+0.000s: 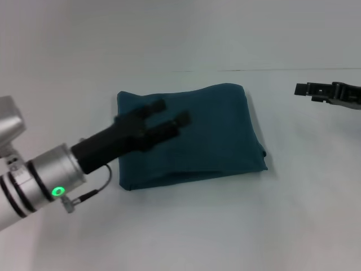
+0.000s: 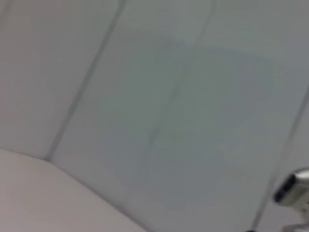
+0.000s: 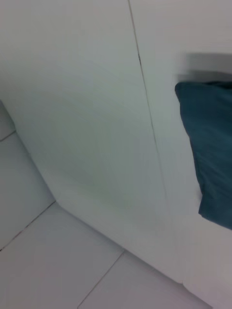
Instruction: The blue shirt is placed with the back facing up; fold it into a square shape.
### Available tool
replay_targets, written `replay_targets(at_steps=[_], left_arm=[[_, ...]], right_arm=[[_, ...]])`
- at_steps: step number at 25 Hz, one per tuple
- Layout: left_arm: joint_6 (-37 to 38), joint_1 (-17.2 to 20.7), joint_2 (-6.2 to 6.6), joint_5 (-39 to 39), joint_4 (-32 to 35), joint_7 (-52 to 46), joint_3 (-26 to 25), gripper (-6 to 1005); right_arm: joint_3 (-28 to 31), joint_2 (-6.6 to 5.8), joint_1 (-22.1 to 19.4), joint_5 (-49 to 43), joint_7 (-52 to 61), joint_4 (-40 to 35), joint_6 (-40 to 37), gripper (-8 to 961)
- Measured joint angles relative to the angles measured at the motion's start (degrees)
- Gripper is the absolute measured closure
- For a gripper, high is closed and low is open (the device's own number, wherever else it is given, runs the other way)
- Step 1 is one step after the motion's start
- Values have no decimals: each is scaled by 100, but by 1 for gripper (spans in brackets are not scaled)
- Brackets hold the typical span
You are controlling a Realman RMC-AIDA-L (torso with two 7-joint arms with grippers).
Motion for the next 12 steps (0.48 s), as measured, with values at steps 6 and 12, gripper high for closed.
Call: replay_targets(at_steps=[6, 12], left_arm=[[-942, 81, 13, -43, 343, -556, -131, 93], [-2716, -293, -1, -44, 327, -799, -94, 91]], right_arm=[[20, 16, 35, 8, -18, 19, 22, 209], [40, 21, 11, 20, -35, 24, 25, 209]])
